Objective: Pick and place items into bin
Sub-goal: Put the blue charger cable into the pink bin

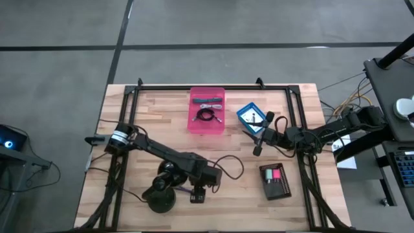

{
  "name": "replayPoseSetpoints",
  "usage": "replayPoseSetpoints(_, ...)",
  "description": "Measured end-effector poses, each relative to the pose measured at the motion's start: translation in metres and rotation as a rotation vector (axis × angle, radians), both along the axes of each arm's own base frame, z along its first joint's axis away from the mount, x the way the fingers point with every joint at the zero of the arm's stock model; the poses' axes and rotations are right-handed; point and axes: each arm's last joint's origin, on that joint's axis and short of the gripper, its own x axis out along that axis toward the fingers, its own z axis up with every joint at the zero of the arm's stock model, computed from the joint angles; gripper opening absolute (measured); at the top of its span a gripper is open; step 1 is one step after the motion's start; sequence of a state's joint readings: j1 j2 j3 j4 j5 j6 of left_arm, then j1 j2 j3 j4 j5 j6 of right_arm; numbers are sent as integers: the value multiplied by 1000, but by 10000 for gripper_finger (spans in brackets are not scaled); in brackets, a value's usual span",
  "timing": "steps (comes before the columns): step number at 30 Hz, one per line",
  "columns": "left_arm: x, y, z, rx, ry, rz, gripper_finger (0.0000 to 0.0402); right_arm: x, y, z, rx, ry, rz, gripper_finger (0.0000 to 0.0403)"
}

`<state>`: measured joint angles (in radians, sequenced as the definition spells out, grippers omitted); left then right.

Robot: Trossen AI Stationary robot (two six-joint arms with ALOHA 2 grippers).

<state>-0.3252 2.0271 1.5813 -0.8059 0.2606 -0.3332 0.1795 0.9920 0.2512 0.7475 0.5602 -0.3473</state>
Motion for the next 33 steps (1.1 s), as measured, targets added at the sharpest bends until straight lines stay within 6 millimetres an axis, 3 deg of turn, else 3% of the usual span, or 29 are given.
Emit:
replayPoseSetpoints(6, 2, -1, -8, -10, -41, 2, 180, 0, 0, -1, -3, 11, 0, 155)
replayPoseSetpoints(22, -10, -5, -41, -28, 65, -5, 180, 0, 0, -2, -6, 18, 1, 155)
replayPoseSetpoints(33, -9, -5, -46, -5, 63, 4, 180, 0, -1, -4, -10, 37, -4, 155)
